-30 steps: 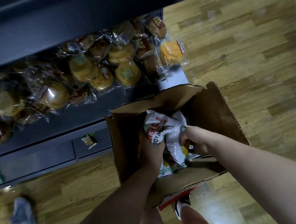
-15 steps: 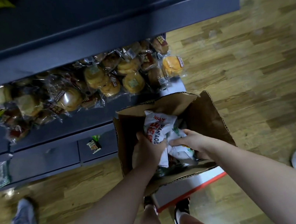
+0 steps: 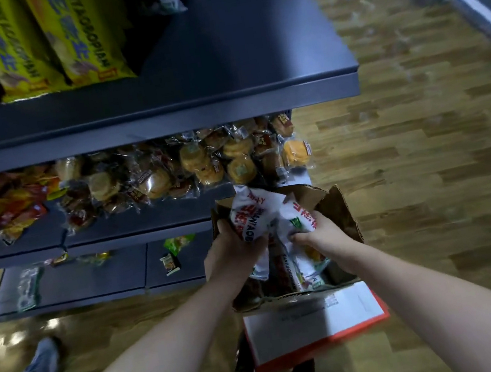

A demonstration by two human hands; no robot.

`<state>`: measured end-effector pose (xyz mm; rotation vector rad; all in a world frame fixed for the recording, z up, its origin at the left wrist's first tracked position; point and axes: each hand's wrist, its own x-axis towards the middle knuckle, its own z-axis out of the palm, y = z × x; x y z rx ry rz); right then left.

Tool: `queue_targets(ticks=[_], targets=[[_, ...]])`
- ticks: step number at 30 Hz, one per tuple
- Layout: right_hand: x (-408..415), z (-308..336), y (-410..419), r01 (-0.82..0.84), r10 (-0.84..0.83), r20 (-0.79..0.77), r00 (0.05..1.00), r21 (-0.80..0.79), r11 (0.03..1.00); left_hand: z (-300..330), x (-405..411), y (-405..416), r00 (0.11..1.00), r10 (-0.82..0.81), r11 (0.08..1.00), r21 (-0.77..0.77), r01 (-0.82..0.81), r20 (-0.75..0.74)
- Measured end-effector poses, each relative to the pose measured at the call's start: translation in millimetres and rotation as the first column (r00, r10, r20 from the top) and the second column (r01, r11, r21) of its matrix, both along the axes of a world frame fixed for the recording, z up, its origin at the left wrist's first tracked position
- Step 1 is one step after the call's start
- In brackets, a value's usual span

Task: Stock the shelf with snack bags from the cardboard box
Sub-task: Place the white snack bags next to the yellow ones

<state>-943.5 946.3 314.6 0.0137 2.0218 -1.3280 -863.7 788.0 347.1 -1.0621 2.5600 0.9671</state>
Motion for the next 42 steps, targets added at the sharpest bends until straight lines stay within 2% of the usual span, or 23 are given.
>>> queue_targets(ticks=[5,7,11,18,26,32,39,42], targets=[[5.8,35.2,-9.1,-0.031,0.022,-0.194,0.981,-0.043,0.999,30.0,13.7,-8.7,0.989,0.053,0.997,-0.054,-0.061,-0.141],[5.2,51.2,-12.6,-0.058,0.038,-0.24,0.97,-0.075,0.995,42.8,19.8,-12.0,0.968,0.07,0.994,-0.068,-0.089,-0.243],[4.7,97.2,-21.9,-0.134,0.081,-0.346,0.935,-0.131,0.982,73.7,25.7,-21.0,0.903,0.057,0.985,-0.122,-0.12,-0.426],[-5.2,169.9,-46.5,-0.177,0.057,-0.469,0.881,-0.217,0.96,138.9,17.8,-39.9,0.756,0.132,0.976,-0.051,-0.213,-0.642],[-33.6,223.1,-80.6,-0.155,-0.036,-0.502,0.864,-0.333,0.93,184.4,-15.0,-65.7,0.663,0.103,0.987,-0.007,-0.16,-0.741],[-72.0,236.2,-110.2,-0.082,-0.136,-0.522,0.842,-0.374,0.924,193.8,-64.7,-88.3,0.571,0.026,0.994,-0.037,-0.099,-0.82],[-130.4,236.4,-148.7,-0.006,-0.229,-0.522,0.822,-0.41,0.912,197.2,-142.9,-119.4,0.625,0.197,0.972,0.232,-0.027,-0.755],[-155.5,235.2,-161.0,0.017,-0.247,-0.532,0.81,-0.4,0.916,192.8,-168.8,-132.9,0.623,0.197,0.976,0.211,-0.052,-0.757]])
